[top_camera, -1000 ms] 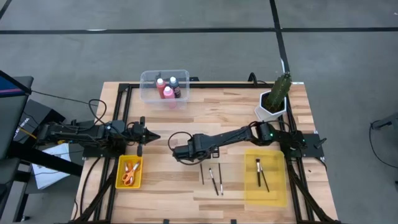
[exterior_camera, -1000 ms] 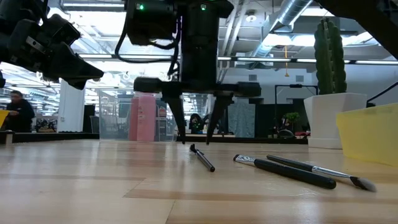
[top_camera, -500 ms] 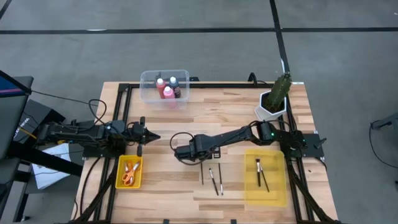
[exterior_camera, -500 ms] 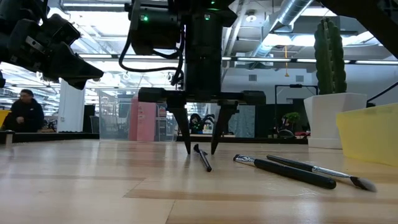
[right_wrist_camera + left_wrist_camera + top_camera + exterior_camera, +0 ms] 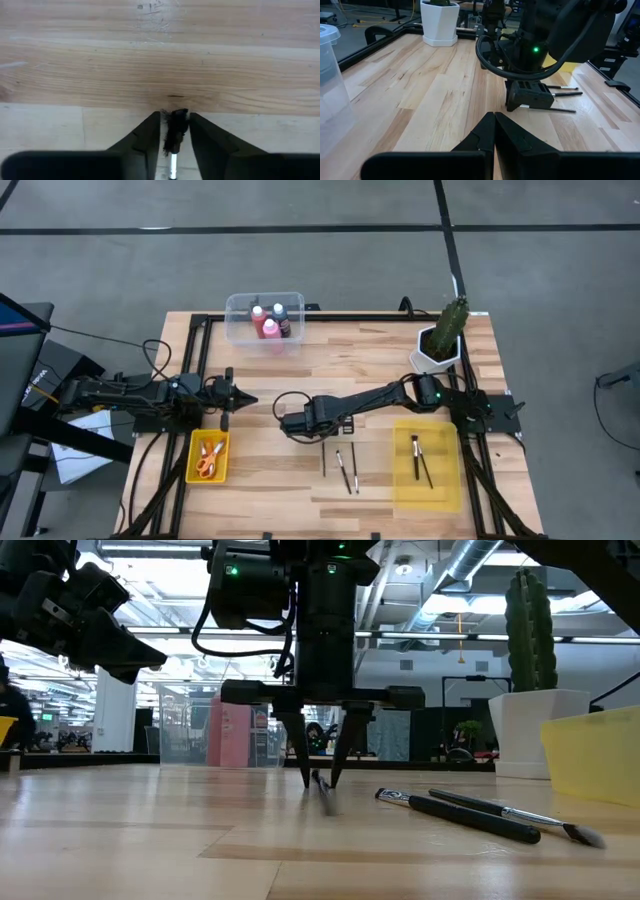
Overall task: Pick & Place Paint Supplies
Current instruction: Put the brow brush into the yellow bin
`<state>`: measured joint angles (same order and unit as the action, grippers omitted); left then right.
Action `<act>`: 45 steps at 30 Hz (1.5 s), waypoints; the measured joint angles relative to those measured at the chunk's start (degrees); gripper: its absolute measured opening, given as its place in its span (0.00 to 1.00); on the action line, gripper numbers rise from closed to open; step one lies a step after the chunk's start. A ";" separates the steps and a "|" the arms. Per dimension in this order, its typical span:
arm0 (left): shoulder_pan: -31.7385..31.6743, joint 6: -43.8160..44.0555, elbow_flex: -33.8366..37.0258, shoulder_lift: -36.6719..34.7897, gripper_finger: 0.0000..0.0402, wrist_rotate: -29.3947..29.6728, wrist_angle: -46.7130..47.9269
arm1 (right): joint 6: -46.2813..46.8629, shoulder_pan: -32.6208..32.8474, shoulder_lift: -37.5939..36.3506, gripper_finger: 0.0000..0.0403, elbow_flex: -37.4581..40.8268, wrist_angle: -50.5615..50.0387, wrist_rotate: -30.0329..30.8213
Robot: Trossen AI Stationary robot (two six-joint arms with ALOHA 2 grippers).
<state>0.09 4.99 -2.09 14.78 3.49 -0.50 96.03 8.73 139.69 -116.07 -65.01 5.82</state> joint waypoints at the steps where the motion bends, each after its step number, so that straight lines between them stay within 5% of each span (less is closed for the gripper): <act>1: -0.02 -0.02 0.00 0.00 0.00 0.00 -0.02 | 0.00 0.00 0.01 0.23 0.00 0.06 0.00; 11: -0.01 -0.01 0.01 0.00 0.00 -0.04 -0.02 | -0.50 0.00 0.01 0.03 0.09 0.96 0.04; 45: -0.02 0.00 0.02 -0.02 0.00 -0.24 -0.02 | 0.19 4.42 -1.61 0.03 -2.97 1.32 11.06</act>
<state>0.08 4.99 -2.07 14.76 3.25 -0.51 96.22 13.15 138.08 -119.04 -63.69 16.89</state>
